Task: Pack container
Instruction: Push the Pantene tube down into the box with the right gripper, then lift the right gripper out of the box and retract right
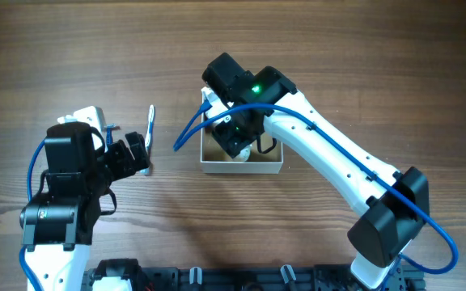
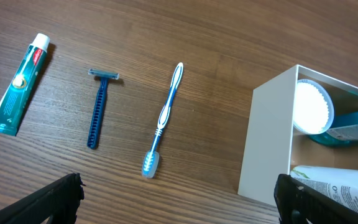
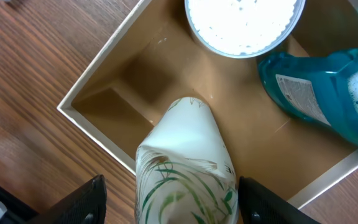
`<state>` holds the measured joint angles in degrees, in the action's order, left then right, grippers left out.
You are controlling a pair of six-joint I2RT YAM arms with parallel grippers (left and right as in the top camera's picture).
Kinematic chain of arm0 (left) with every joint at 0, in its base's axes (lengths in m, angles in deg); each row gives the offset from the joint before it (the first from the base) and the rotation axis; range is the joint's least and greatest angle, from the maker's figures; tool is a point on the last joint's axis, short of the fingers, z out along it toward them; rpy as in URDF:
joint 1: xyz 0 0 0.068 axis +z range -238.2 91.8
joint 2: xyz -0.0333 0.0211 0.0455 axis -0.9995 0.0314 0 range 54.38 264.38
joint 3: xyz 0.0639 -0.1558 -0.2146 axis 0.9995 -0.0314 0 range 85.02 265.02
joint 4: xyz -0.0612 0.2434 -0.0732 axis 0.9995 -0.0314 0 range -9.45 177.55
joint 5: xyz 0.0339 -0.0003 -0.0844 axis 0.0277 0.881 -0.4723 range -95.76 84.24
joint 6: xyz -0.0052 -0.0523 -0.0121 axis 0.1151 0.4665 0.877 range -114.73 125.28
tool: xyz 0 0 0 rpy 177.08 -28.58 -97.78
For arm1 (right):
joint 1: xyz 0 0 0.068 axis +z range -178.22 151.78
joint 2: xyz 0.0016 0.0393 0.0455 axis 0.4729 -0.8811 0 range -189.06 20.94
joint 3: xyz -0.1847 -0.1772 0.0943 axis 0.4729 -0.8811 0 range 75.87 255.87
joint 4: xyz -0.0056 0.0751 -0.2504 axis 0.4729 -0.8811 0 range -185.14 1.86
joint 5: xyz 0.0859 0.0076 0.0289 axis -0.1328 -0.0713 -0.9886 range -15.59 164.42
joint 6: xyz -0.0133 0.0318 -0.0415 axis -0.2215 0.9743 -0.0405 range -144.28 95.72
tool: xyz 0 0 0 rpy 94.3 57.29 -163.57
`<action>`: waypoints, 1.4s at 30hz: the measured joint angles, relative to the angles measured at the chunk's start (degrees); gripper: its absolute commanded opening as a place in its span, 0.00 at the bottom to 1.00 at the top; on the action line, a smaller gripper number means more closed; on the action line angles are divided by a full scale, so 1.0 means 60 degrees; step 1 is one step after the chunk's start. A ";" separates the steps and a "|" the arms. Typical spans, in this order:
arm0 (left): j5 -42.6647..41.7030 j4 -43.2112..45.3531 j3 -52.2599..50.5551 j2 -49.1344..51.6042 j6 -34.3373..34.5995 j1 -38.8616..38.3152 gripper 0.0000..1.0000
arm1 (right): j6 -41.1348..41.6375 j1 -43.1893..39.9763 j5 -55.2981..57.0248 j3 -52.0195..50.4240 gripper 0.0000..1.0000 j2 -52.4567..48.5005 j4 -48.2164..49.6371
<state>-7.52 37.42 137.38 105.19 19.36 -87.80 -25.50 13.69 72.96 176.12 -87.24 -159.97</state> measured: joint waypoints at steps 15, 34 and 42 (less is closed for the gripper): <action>0.0000 -0.0004 0.0000 0.0000 0.0000 0.0004 1.00 | 0.0109 -0.0288 0.0240 -0.0004 0.04 0.0033 -0.0178; 0.0000 -0.0007 0.0000 0.0000 0.0000 0.0000 1.00 | 0.3665 -0.1479 0.0969 -0.0025 0.04 0.0033 0.0401; 0.0000 -0.0007 0.0000 0.0000 0.0000 0.0000 1.00 | 0.3366 -0.2131 0.1024 -0.0025 0.04 0.0033 0.0372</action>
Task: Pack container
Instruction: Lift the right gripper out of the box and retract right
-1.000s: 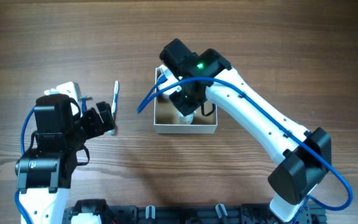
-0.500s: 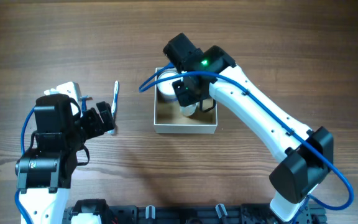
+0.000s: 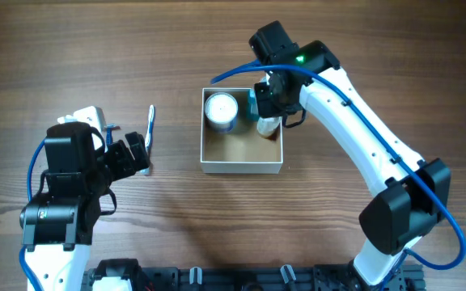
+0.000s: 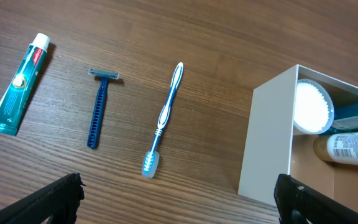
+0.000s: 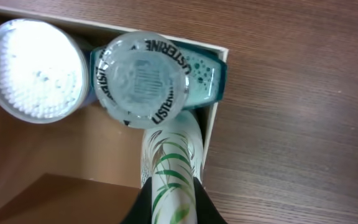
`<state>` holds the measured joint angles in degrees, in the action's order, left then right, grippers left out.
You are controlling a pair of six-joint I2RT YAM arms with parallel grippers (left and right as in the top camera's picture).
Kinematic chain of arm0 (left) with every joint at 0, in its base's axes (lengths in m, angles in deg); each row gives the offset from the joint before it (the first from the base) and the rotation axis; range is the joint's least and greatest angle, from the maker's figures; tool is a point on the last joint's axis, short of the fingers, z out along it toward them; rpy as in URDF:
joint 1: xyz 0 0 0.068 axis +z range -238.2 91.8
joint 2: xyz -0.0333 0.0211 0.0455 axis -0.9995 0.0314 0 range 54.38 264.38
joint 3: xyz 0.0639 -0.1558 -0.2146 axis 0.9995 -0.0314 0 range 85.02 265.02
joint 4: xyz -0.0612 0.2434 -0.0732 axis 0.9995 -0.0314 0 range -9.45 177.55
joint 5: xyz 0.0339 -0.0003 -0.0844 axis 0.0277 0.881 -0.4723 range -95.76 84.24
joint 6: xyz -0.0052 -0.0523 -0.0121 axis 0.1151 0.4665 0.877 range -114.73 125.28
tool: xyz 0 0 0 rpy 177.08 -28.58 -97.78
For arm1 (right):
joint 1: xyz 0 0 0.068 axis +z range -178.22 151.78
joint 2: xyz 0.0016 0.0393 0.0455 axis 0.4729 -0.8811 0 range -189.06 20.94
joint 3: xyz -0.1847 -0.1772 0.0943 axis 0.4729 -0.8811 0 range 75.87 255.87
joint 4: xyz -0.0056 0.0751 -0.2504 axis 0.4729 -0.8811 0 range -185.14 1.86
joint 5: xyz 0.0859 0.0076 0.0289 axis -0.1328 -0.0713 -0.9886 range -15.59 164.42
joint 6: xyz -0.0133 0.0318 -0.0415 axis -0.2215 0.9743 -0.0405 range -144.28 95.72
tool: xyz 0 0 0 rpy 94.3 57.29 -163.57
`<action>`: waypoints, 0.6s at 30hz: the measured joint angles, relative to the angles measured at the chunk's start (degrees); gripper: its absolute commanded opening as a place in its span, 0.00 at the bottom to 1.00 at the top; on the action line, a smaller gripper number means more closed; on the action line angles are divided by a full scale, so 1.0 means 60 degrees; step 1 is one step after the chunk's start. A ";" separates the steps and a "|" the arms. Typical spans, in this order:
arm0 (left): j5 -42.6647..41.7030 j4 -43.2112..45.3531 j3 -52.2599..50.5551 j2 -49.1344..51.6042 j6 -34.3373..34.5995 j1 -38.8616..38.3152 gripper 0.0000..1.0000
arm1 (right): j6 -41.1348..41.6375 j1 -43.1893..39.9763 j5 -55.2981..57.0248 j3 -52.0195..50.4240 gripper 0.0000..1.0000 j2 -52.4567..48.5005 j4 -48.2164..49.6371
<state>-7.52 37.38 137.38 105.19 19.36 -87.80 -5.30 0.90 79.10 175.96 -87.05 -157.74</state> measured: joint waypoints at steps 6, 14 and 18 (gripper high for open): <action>0.0000 0.0000 0.0000 -0.0004 0.0000 0.0000 1.00 | -0.0648 0.0011 0.0007 0.0000 0.32 0.0000 -0.0026; 0.0000 0.0000 0.0000 0.0000 0.0000 0.0000 1.00 | -0.0900 0.0004 0.0270 0.0000 0.52 0.0000 -0.0178; 0.0000 0.0000 0.0000 0.0000 0.0000 0.0000 1.00 | -0.0900 0.0004 0.0299 0.0000 0.53 0.0000 -0.0138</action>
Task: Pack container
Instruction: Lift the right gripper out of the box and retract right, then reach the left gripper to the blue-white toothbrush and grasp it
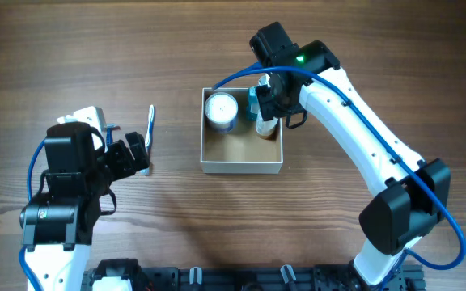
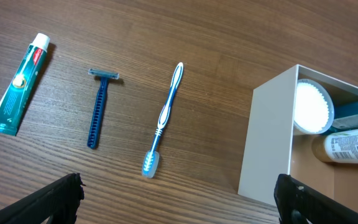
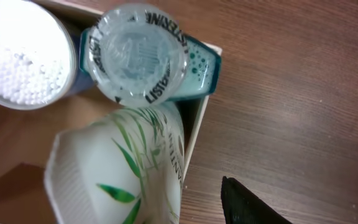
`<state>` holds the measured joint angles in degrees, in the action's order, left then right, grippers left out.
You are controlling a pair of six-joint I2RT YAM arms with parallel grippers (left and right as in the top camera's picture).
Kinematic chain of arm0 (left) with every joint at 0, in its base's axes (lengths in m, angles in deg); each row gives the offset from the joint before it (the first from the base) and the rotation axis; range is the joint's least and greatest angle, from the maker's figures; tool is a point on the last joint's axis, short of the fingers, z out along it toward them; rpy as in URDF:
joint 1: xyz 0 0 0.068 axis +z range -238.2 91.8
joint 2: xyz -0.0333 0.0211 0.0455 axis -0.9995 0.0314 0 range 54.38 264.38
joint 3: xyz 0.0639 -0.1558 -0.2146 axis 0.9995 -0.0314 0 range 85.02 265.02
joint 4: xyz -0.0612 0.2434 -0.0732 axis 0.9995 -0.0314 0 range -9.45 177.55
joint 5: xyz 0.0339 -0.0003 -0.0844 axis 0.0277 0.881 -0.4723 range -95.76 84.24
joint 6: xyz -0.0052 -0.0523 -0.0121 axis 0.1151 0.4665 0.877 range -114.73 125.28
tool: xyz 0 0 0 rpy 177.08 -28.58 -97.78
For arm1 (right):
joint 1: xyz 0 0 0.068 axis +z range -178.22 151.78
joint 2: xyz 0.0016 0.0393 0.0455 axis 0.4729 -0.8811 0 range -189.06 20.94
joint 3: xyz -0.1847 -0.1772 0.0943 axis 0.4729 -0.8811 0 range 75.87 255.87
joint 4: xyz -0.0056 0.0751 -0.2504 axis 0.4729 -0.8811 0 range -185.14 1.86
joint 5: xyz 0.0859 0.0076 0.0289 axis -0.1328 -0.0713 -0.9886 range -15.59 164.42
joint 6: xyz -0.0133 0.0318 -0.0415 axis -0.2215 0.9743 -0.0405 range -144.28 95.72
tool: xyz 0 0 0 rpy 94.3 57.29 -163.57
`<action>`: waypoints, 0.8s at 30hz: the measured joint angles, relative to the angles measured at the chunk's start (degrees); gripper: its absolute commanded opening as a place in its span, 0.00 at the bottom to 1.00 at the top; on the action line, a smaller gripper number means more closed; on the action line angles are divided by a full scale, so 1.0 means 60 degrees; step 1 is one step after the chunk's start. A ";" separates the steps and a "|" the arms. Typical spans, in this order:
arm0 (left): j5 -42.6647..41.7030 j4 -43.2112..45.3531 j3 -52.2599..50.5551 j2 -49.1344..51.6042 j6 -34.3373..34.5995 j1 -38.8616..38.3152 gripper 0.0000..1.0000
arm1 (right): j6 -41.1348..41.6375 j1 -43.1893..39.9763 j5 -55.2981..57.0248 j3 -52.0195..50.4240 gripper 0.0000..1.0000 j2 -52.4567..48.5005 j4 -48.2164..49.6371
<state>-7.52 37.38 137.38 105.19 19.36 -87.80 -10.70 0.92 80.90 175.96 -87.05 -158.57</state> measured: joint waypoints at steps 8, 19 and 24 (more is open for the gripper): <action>0.0000 0.0004 0.0000 -0.0004 0.0000 0.0000 1.00 | -0.0372 -0.0412 -0.0200 0.0040 0.82 0.2918 0.1417; -0.0007 -0.0087 0.0069 0.0051 0.0000 0.0000 0.99 | 0.0441 -0.4186 -0.1009 -0.1912 0.84 0.3399 0.0645; -0.0004 -0.1738 0.3326 0.2947 0.0004 0.0004 1.00 | 0.0517 -0.4186 -0.1264 -0.4914 0.94 0.4838 0.1115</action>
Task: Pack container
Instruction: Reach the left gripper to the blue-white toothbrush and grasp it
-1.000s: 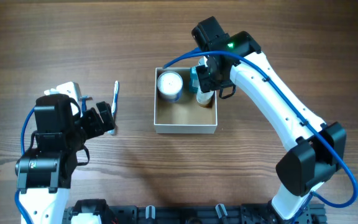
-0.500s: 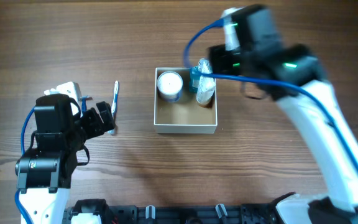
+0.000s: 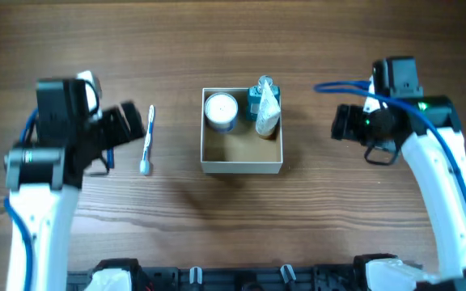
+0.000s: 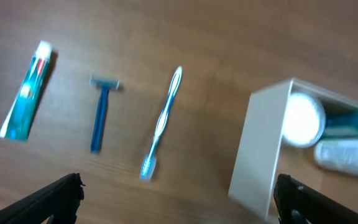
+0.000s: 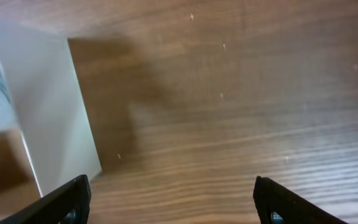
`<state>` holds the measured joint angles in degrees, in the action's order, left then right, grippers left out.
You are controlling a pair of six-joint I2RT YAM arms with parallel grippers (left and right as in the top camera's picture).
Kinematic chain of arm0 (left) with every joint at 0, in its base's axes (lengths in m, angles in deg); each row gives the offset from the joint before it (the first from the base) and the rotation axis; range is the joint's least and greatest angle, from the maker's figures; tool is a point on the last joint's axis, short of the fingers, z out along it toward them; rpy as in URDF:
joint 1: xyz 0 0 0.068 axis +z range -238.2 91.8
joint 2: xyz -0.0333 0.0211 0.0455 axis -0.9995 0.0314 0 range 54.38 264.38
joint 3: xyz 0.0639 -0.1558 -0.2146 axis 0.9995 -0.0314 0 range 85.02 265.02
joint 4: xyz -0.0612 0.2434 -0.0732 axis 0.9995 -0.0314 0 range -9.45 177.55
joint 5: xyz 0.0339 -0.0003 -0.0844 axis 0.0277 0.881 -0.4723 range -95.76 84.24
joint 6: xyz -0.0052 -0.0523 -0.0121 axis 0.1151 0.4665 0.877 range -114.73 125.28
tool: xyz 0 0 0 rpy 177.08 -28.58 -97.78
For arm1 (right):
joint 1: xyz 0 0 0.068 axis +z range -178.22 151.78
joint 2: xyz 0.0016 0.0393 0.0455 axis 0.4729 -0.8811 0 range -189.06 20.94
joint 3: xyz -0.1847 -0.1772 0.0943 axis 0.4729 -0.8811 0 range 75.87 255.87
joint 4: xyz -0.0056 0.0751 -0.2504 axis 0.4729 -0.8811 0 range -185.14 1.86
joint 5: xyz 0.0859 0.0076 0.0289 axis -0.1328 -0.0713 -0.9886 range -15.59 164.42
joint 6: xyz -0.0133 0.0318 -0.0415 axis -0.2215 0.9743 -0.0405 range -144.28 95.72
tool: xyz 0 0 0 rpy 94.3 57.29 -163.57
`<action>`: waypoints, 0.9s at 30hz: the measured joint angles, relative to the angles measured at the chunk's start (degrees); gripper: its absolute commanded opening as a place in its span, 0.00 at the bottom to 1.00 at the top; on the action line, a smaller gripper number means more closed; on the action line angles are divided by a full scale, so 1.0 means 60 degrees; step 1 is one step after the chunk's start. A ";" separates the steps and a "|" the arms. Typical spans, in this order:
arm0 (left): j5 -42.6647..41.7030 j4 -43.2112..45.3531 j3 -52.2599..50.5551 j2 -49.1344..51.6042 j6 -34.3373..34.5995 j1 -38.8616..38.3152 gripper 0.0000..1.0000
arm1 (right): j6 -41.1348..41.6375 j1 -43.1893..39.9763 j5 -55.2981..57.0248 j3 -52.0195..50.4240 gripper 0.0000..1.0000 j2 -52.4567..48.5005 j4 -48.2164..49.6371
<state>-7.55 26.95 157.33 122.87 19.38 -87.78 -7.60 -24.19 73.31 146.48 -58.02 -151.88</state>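
The white open box (image 3: pixel 241 166) sits mid-table. Inside stand a round white jar (image 3: pixel 221 111), a teal mouthwash bottle (image 3: pixel 260 91) and a cream tube with green leaves (image 3: pixel 269 118). My right gripper (image 3: pixel 340 124) hangs to the right of the box, open and empty; its wrist view shows only the box's wall (image 5: pixel 48 106) and bare wood. My left gripper (image 3: pixel 128 123) is open, left of the box. A blue-and-white toothbrush (image 4: pixel 162 123), a blue razor (image 4: pixel 99 112) and a teal toothpaste tube (image 4: pixel 27 90) lie on the table; overhead only the toothbrush (image 3: pixel 147 137) shows.
The wooden table (image 3: pixel 217 226) runs all round the box. A black rail (image 3: pixel 241 276) lines the front edge. The left wrist view is blurred.
My right gripper has left the box's back right corner and now hangs open to the right of it. The tube stays in the box. My left arm has shifted towards the back.
First my right gripper held the leaf-printed tube low over the box's middle. Then it held the tube at the back right corner beside the mouthwash. After that its jaws stood apart around the tube. Now the tube stands there alone, and both arms have moved.
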 measured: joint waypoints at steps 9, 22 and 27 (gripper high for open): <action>-0.0004 0.0925 0.1228 0.5836 -0.0273 -0.0004 1.00 | -0.0160 -0.1053 -0.0321 -0.0525 0.97 0.0521 0.0321; 0.0295 0.1042 0.1224 0.7989 -0.1963 -0.0623 0.99 | -0.0229 -0.1209 -0.0328 -0.0525 0.97 0.0521 0.0350; 0.0481 0.1071 0.1228 0.8174 -0.2175 -0.0812 0.86 | -0.0229 -0.1209 -0.0357 -0.0525 0.97 0.0521 0.0346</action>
<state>-4.66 33.38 164.70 171.92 6.33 -92.65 -8.97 -31.45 71.17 143.33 -54.90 -149.81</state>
